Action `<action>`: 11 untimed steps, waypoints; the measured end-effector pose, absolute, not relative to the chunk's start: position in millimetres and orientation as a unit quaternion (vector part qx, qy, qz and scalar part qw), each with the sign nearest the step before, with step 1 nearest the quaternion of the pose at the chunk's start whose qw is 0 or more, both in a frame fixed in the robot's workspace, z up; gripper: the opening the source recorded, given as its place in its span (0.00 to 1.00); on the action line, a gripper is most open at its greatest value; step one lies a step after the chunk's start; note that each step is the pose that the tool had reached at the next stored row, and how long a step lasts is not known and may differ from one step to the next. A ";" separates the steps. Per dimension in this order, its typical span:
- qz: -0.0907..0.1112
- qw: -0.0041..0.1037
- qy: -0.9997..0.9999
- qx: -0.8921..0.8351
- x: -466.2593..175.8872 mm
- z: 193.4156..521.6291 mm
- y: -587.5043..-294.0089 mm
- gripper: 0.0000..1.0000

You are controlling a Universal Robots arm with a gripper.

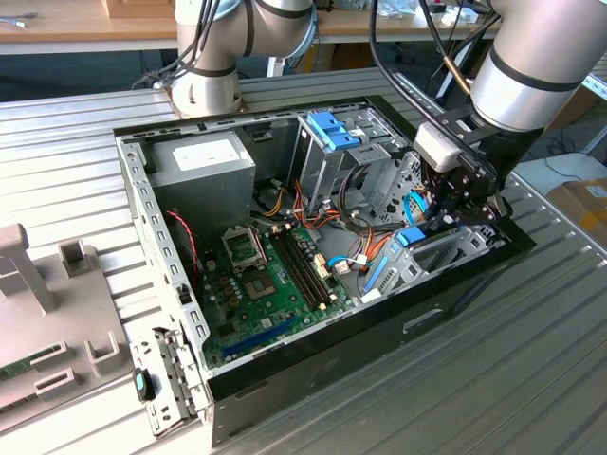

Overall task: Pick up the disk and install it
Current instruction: 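Insert the second disk wire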

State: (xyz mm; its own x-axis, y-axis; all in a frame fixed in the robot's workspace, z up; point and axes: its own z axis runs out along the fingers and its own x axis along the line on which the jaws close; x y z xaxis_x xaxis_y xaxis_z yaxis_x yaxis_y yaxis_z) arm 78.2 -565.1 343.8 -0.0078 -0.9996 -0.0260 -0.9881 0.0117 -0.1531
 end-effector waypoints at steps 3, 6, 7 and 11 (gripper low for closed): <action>-0.045 0.063 0.708 -0.701 78.2 354.5 -565.1 0.24; -0.045 0.063 0.708 -0.701 78.2 363.4 -565.0 0.24; -0.045 0.063 0.708 -0.701 78.2 365.2 -565.0 0.24; -0.045 0.063 0.708 -0.701 78.2 370.3 -565.0 0.24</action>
